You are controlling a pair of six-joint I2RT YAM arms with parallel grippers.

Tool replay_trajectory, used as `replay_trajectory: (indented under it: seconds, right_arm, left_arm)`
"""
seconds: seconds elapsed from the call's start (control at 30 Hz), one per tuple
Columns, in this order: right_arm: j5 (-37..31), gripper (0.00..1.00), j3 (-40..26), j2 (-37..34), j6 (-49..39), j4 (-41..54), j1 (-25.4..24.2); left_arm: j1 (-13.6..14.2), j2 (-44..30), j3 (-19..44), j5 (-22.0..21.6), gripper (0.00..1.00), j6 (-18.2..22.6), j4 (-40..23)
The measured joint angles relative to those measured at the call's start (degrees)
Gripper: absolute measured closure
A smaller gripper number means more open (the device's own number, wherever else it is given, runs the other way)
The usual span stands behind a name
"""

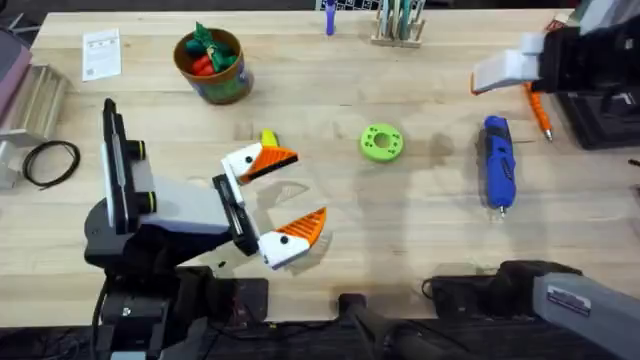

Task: Pick up the gripper from the table and insert it into the empty holder that is missing its gripper. Then pick up a screw, insert it into the mounting hole, and use the screwdriver to tighten it. Finally, clean up the table by picking up the vegetable and placing it into the bucket.

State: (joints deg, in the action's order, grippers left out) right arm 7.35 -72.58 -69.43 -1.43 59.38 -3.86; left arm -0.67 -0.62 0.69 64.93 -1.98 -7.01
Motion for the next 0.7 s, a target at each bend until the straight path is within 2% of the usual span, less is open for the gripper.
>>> replay_trajectory:
  seconds: [0.27, 0.3, 0.33, 0.37, 0.4, 0.47, 0.5, 0.7]
  right_arm:
    - [0.0, 0.015, 0.9, 0.0, 0.2, -0.1, -1.5]
    - [0.0, 0.015, 0.9, 0.0, 0.2, 0.0, -1.5]
    - [0.0, 0.013, 0.9, 0.0, 0.2, 0.0, -1.5]
    - [-0.1, 0.013, 0.9, 0.0, 0.2, 0.0, -1.5]
    - [-0.2, 0.013, 0.9, 0.0, 0.2, 0.0, -1.5]
    - [-0.8, 0.014, 0.9, 0.0, 0.2, 0.0, -1.5]
    - [-1.2, 0.014, 0.9, 0.0, 0.2, -0.1, -1.5]
    - [-2.2, 0.012, 0.9, -0.1, 0.2, -0.3, -1.5]
  left_arm:
    - [0.0, 0.0, 0.0, 0.0, 0.014, 0.0, 0.0]
    - [0.0, 0.0, 0.0, 0.0, 0.079, 0.0, 0.0]
    - [0.0, 0.0, 0.0, 0.0, 0.215, 0.0, 0.0]
    - [0.0, 0.0, 0.0, 0.0, 0.394, 0.0, 0.0]
    - [0.0, 0.0, 0.0, 0.0, 0.520, 0.0, 0.0]
    - [0.0, 0.0, 0.0, 0.0, 0.859, 0.0, 0.0]
    - [0.0, 0.0, 0.0, 0.0, 0.963, 0.3, 0.0]
    - [0.0, 0.0, 0.0, 0.0, 0.989, 0.3, 0.0]
